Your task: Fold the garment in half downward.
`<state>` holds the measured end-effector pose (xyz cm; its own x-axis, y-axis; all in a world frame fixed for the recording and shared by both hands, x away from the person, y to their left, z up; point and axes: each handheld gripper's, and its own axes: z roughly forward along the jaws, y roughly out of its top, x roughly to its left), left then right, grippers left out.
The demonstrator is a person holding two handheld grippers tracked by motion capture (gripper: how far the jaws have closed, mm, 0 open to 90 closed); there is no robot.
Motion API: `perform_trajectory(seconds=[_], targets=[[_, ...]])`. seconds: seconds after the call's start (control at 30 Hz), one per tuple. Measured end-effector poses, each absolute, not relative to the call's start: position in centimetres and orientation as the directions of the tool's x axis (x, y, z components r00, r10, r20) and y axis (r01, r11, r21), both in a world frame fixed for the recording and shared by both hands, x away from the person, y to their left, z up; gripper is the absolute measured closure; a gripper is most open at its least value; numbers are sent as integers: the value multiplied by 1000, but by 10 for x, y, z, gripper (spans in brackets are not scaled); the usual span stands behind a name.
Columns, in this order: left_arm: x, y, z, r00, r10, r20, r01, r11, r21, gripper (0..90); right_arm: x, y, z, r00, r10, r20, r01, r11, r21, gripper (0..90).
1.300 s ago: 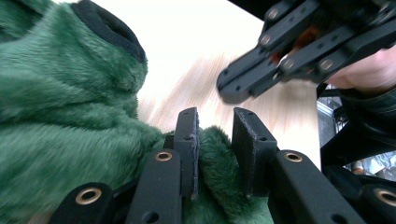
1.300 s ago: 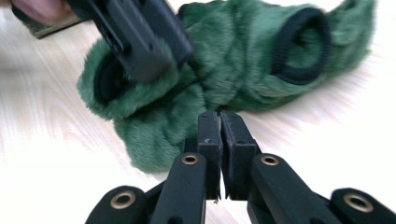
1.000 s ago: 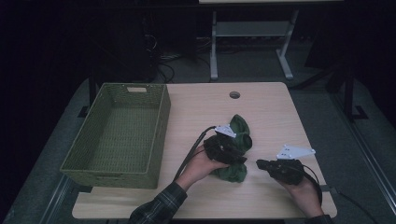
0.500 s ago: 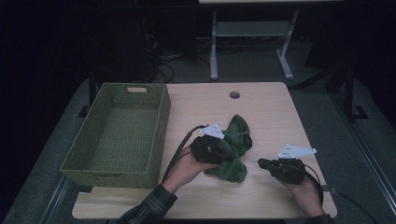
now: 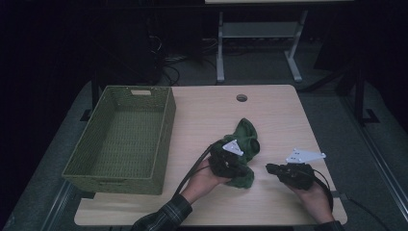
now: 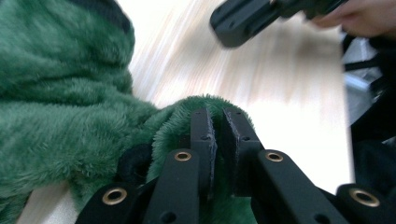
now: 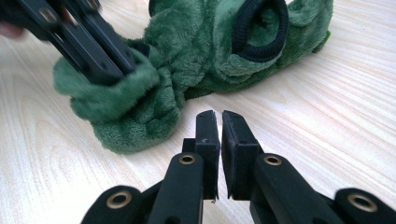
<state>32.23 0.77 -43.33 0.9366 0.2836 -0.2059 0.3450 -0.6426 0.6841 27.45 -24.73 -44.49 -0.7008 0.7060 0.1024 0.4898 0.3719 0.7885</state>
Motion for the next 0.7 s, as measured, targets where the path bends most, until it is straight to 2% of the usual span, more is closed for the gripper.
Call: perform_trajectory(seconds=[0.2, 0.27, 0.5, 0.7], targets=[[326, 7, -444, 936, 295, -192, 345, -658, 669, 858, 275, -248, -445, -701, 705, 104, 489, 369, 790, 845], [326, 8, -442, 935, 294, -200, 350, -654, 670, 854, 276, -248, -445, -698, 707, 112, 495, 364, 789, 817], [322, 18, -425, 934, 291, -205, 348, -623, 701, 734, 282, -249, -442, -691, 711, 128, 508, 352, 786, 731], [314, 31, -408, 936, 294, -195, 340, -601, 723, 714, 294, -249, -432, -689, 712, 134, 507, 342, 791, 698]])
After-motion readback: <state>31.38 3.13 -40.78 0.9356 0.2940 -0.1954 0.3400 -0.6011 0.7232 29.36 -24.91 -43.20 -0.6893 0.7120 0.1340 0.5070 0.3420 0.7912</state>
